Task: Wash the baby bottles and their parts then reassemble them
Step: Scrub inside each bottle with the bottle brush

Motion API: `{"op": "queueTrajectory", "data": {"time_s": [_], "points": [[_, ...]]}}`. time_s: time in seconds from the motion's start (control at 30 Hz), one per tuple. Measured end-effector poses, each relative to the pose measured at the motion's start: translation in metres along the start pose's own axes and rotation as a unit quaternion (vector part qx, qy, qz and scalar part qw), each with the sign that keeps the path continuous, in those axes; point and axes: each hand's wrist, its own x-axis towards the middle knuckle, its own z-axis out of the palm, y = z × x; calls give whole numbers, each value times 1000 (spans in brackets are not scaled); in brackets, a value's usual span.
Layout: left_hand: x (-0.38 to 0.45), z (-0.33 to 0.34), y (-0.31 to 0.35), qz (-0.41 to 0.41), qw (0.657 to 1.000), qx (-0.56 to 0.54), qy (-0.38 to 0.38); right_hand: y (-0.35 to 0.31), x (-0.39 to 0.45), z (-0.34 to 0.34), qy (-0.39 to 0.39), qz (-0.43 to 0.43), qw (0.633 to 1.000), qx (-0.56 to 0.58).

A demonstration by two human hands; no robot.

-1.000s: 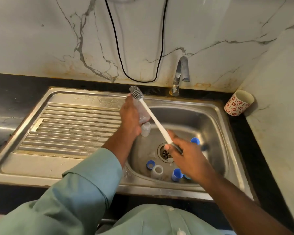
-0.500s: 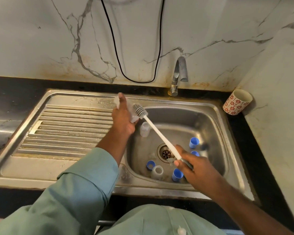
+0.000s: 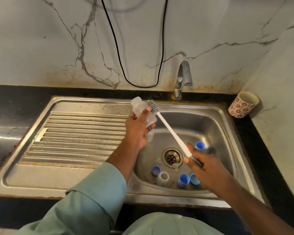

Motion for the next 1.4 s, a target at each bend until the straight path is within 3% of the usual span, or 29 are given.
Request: {"op": "queueTrajectory", "data": {"time_s": [0.07,0.2,0.3,0.37,0.6,0.73,0.93,1.07,1.17,1.23,1.3,1.4], "points": [[-1,6,-8,-19,1000,9,-8,-4,11,1,17,-10,1000,1],[10,3,11,-29,997,-48,48,-4,3,0,-9,-11,1000,-2],[5,4,7,4,998,35,58,-8,-1,0,-15,-16,1000,11],[-2,10,-4,16,997,77,26,-15,7,0,6,-34,999,29],[-2,-3,4,65,997,-32,17,-18,-2,-16,-28,-41,999,3],[-16,7,-9,21,1000,8,-10,-24,10,-15,8,-59,998,-11],[4,-5,9,43,996,-51,63,-17,-9,-5,-37,-56,998,10],[-6,-1,-4,11,1000,4,-1,-19,7,-4,7,-57,998,24],[4,-6,7,3,997,-78,-17,-18,6,-6,-3,-71,997,5],[9,-11,15,-3,993,-115,16,-13,-7,-8,-35,-65,997,9],[6,-7,11,4,997,-75,25,-13,-10,-10,-50,-47,998,3],[-4,6,0,10,1000,-14,-9,-18,8,-14,-7,-52,998,-25]]}}
